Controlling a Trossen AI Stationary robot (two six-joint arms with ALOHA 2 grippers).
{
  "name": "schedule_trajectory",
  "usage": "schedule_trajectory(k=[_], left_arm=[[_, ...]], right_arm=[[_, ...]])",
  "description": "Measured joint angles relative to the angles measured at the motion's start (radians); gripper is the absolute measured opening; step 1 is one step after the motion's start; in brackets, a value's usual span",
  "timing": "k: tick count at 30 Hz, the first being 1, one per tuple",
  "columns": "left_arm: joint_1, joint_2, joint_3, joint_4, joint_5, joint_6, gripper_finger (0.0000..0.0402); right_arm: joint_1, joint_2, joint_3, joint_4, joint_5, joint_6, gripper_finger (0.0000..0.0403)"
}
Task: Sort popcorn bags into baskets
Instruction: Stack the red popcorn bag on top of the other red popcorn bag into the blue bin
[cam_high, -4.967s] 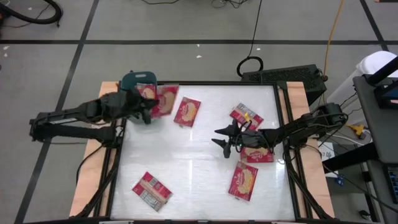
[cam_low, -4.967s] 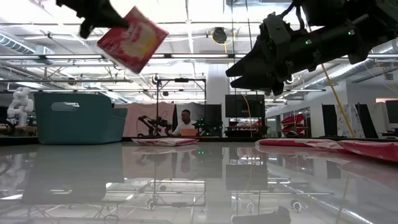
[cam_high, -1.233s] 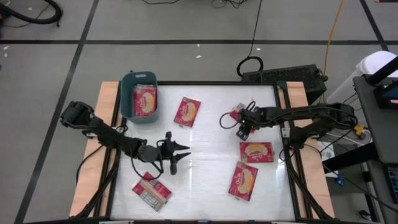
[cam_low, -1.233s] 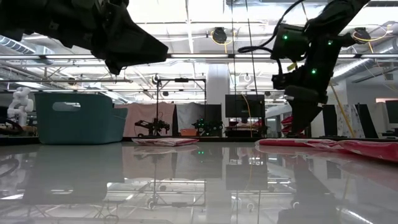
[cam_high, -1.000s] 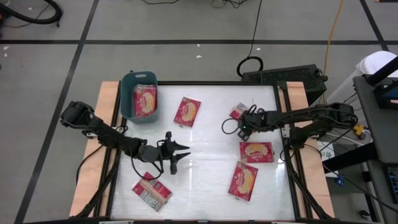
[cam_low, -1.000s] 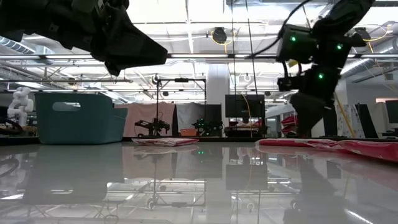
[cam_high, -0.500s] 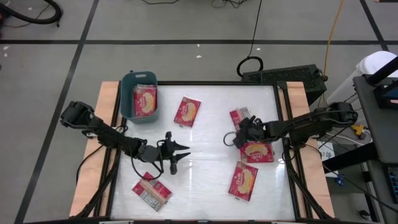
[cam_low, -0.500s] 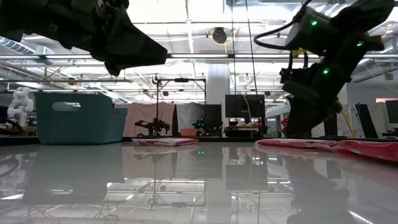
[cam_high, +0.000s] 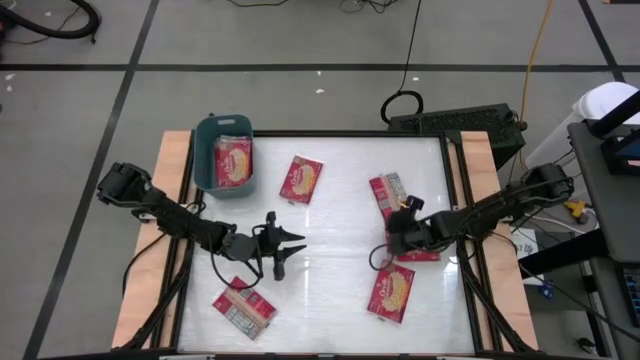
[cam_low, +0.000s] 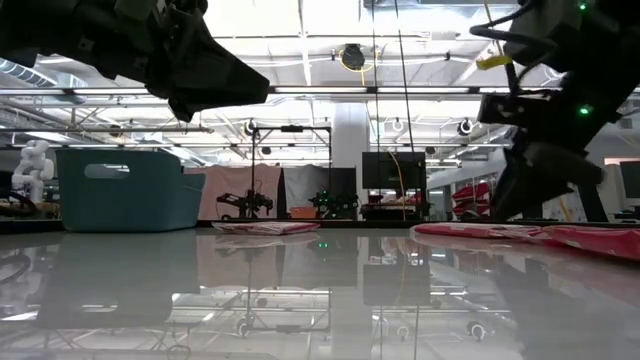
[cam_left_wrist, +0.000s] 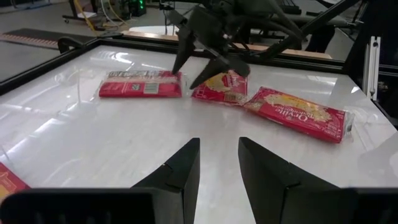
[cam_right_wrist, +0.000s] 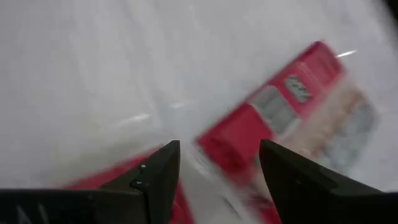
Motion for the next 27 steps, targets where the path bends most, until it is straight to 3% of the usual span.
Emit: schedule_trajectory(k=[3,10,18,27], left_arm=[[0.000,0.000,0.000,0.000,0.000,0.001,0.0113],[0.000,0.000,0.000,0.000,0.000,-0.002,0.0113],[0.000,0.000,0.000,0.000,0.000,0.001,0.0113],[0.000,0.000,0.000,0.000,0.000,0.014,0.0113]], right_arm=[[0.000,0.000,0.000,-0.057,0.051,-0.020,0.0212],[-0.007,0.003,-0.001,-0.147,0.017,-0.115,0.0212],[-0.035,0.016,-0.019,-0.084,-0.021,-0.330,0.0212],[-0.090,0.064,-0.103,0.080,-0.012,-0.347,0.0203]])
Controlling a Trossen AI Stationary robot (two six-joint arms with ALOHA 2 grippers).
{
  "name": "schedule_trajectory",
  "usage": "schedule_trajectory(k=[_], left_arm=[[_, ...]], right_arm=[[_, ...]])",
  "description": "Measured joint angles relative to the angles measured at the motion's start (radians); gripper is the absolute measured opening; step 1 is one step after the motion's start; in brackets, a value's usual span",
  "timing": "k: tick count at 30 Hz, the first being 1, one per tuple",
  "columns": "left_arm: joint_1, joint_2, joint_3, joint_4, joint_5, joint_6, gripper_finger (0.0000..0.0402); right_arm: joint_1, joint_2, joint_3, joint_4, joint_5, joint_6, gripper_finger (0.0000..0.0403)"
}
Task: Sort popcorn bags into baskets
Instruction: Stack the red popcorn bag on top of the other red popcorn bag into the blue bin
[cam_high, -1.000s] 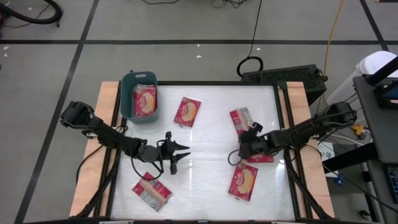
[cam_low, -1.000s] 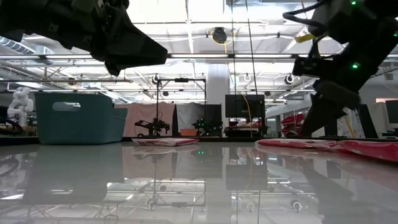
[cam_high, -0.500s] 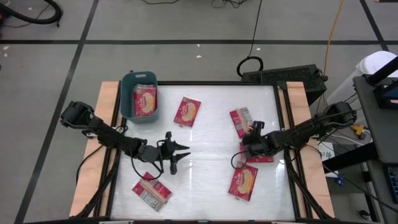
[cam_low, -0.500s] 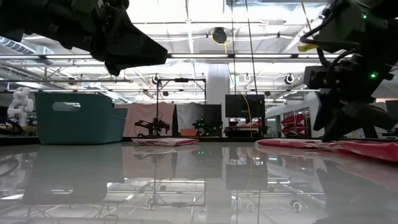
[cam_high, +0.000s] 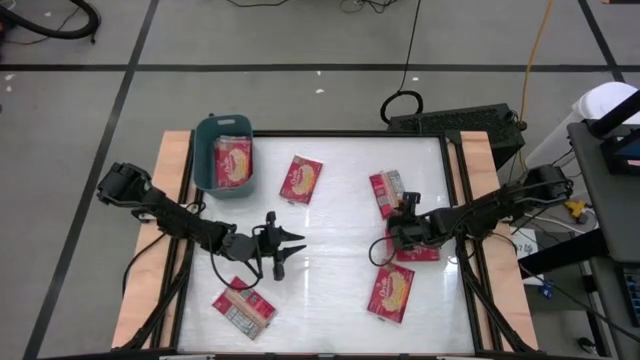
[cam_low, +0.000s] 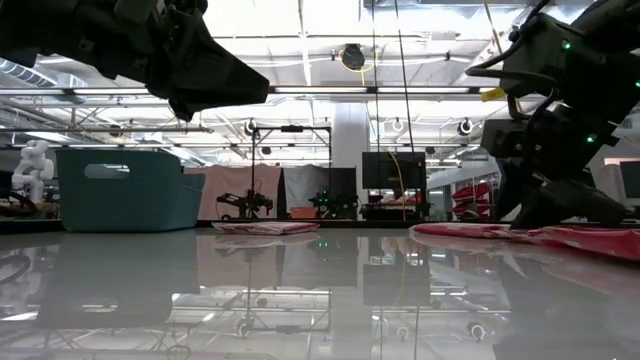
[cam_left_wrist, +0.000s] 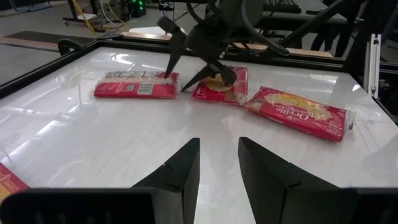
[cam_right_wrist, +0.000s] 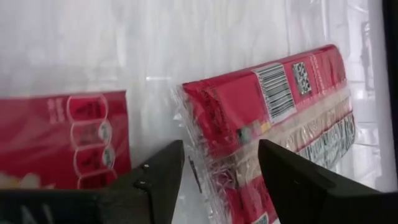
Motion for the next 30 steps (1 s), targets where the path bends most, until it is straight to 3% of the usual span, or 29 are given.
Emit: schedule_trajectory(k=[5,15,21,26,30], left_arm=[[0.000,0.000,0.000,0.000,0.000,0.013,0.0113],[0.000,0.000,0.000,0.000,-0.004,0.032,0.0113],[0.025,0.004,0.000,0.006,-0.009,0.122,0.0113],[0.052,0.083,0.009,0.114,-0.030,0.283,0.0113],[0.067,0.190,0.103,0.133,-0.029,0.411,0.0114]], right_arm=[[-0.020,0.001,-0.031,0.059,-0.012,0.046,0.0157],[-0.032,0.002,-0.070,0.191,-0.055,0.097,0.0008],[-0.028,-0.027,-0.043,0.232,-0.077,0.103,0.0002],[-0.018,-0.049,0.001,0.293,-0.143,0.106,0.0001],[-0.015,-0.048,0.034,0.286,-0.170,0.163,0.0000]])
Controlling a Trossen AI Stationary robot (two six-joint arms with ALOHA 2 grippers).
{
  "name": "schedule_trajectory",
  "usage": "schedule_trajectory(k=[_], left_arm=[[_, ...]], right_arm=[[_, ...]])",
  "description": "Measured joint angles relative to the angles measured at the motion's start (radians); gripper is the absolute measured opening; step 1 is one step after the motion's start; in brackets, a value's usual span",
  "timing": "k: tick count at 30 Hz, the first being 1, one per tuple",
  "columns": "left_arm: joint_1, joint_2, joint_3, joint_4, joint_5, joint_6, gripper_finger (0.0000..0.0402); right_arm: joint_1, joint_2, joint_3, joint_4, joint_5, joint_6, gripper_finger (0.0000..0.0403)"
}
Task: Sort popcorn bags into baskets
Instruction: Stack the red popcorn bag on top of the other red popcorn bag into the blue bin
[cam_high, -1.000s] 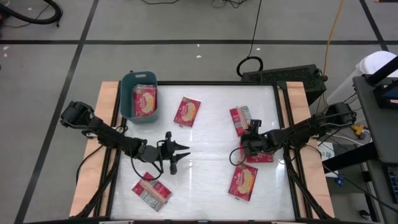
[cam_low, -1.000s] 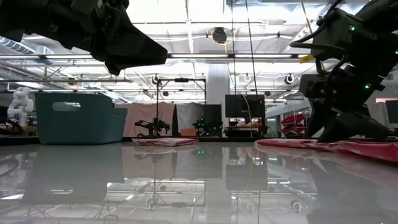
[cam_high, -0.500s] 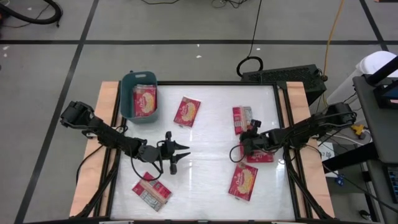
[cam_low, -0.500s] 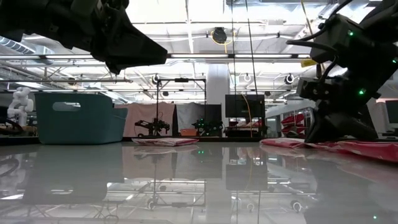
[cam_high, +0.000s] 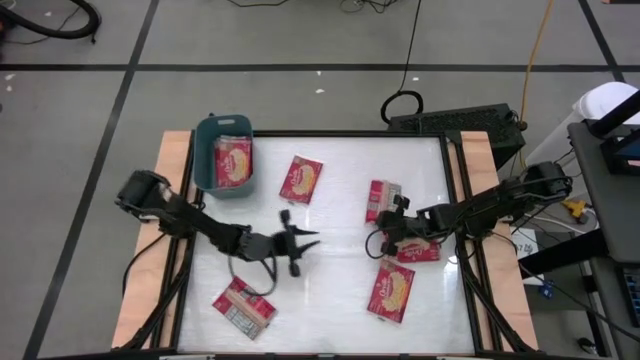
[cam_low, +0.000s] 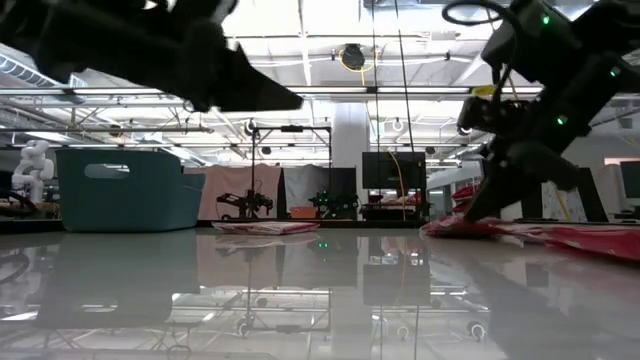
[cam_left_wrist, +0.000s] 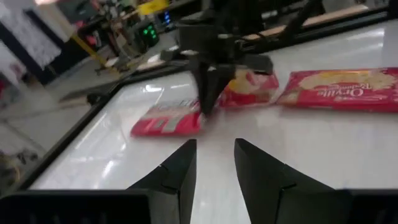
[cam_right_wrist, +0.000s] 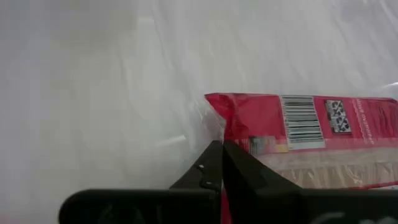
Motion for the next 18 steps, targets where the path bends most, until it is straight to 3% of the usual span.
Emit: schedule_trajectory(k=[5,13,18], left_arm=[[0.037,0.175,0.167,-0.011,0.020,0.113,0.0143],[0.096,0.364,0.349,-0.029,0.075,0.307,0.0252],[0.151,0.414,0.402,-0.081,0.143,0.363,0.0264]], right_arm=[[0.015,0.000,0.018,0.067,-0.042,0.025,0.0000],[0.045,-0.010,0.020,0.135,-0.095,0.054,0.0000],[0.059,-0.040,0.020,0.161,-0.142,0.076,0.0000]])
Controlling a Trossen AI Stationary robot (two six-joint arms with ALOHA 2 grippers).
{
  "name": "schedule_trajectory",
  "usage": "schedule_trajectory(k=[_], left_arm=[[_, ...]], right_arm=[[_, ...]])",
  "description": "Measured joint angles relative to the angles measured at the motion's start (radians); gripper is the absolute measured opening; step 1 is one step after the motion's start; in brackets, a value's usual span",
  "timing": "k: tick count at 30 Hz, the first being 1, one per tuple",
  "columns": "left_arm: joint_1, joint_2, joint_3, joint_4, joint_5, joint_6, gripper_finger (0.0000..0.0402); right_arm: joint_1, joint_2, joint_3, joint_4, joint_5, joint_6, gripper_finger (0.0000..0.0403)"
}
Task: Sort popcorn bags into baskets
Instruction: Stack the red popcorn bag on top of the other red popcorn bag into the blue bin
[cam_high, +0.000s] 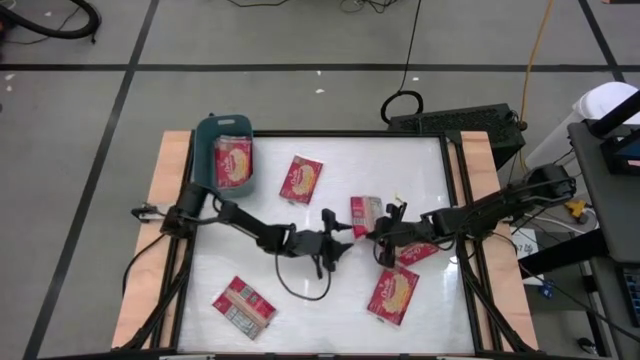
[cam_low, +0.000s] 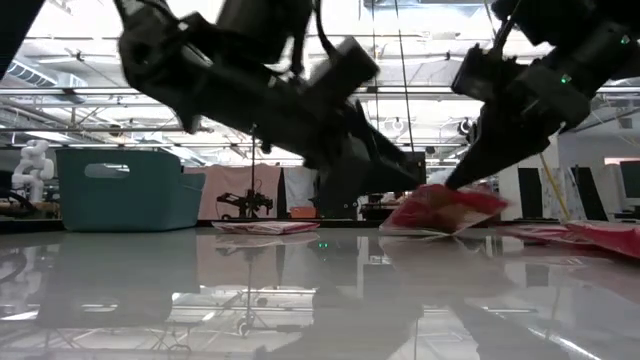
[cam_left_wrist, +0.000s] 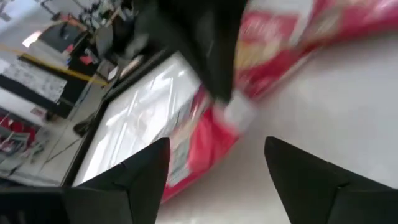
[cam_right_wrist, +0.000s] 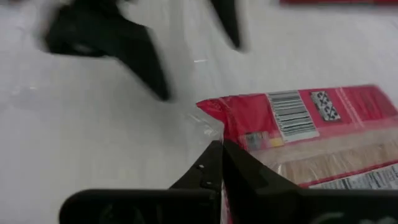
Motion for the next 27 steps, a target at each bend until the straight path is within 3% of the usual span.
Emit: schedule_trajectory(k=[5,11,20,27], left_arm=[[0.060,0.013,0.016,-0.024,0.023,0.032,0.0232],[0.121,0.012,0.017,-0.017,0.189,-0.021,0.0178],[0.147,0.012,0.017,0.032,0.276,-0.138,0.0026],[0.148,0.005,0.017,0.033,0.291,-0.301,0.0040]], right_arm=[[0.009,-0.039,0.000,0.038,-0.020,0.000,0.0000],[0.010,-0.086,0.000,0.080,-0.022,-0.001,0.0000],[0.008,-0.148,0.001,0.082,-0.019,-0.011,0.0000],[0.008,-0.201,0.001,0.081,0.081,-0.061,0.0023]])
